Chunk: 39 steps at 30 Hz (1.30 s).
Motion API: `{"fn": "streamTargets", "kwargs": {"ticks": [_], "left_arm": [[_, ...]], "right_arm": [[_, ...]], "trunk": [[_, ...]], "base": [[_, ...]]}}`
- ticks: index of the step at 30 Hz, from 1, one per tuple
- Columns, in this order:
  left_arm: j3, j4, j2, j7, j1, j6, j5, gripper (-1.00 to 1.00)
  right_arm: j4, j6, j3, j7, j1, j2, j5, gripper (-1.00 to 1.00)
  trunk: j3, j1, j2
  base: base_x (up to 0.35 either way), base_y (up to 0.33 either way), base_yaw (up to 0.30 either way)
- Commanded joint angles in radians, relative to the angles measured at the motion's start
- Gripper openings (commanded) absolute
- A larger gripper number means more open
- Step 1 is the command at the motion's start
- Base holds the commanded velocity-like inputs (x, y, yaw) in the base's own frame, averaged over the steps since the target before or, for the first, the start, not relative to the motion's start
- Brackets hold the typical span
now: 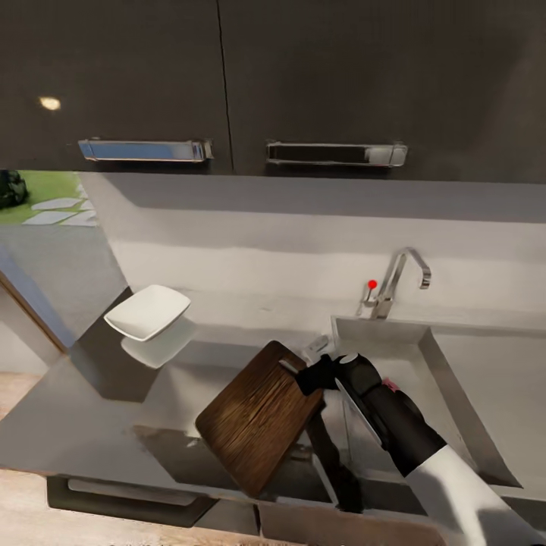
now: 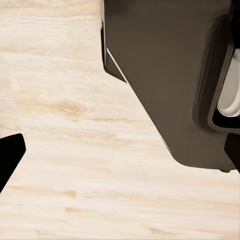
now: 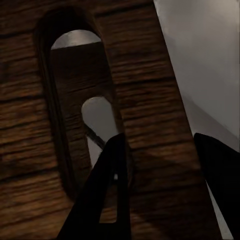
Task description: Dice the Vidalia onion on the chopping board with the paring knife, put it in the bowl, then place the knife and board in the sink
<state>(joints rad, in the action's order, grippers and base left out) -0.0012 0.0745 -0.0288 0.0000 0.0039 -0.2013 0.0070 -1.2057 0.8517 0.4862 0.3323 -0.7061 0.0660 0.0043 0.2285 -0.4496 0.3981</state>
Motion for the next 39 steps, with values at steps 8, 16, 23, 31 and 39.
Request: {"fn": "streamTargets", "kwargs": {"ticks": [8, 16, 23, 31, 39], "left_arm": [[0.0, 0.001, -0.002, 0.0, -0.001, -0.007, 0.001, 1.0], [0.0, 0.001, -0.005, 0.0, -0.001, -0.01, 0.001, 1.0], [0.0, 0.001, -0.003, 0.0, -0.001, -0.011, 0.001, 1.0], [0.0, 0.001, -0.003, 0.001, -0.001, -0.014, 0.001, 1.0], [0.0, -0.002, 0.001, 0.002, -0.001, -0.017, -0.002, 1.0]], "right_arm": [[0.022, -0.005, -0.028, 0.001, -0.001, 0.001, -0.002, -1.0], [0.112, -0.015, -0.324, -0.004, -0.001, -0.008, -0.002, -1.0], [0.151, -0.027, -0.435, -0.036, -0.001, -0.012, -0.001, -1.0], [0.191, -0.028, -0.441, -0.106, -0.001, -0.049, -0.002, -1.0], [0.193, -0.027, -0.442, -0.175, -0.001, -0.056, -0.003, -1.0]], "trunk": [[-0.001, 0.0, 0.002], [-0.001, 0.0, 0.002], [-0.001, 0.0, 0.002], [-0.001, 0.0, 0.002], [-0.001, 0.0, 0.002]], "base": [[-0.023, 0.032, 0.0], [-0.001, 0.001, 0.0], [0.0, 0.0, 0.0], [0.0, 0.0, 0.0], [0.0, 0.0, 0.0]]}}
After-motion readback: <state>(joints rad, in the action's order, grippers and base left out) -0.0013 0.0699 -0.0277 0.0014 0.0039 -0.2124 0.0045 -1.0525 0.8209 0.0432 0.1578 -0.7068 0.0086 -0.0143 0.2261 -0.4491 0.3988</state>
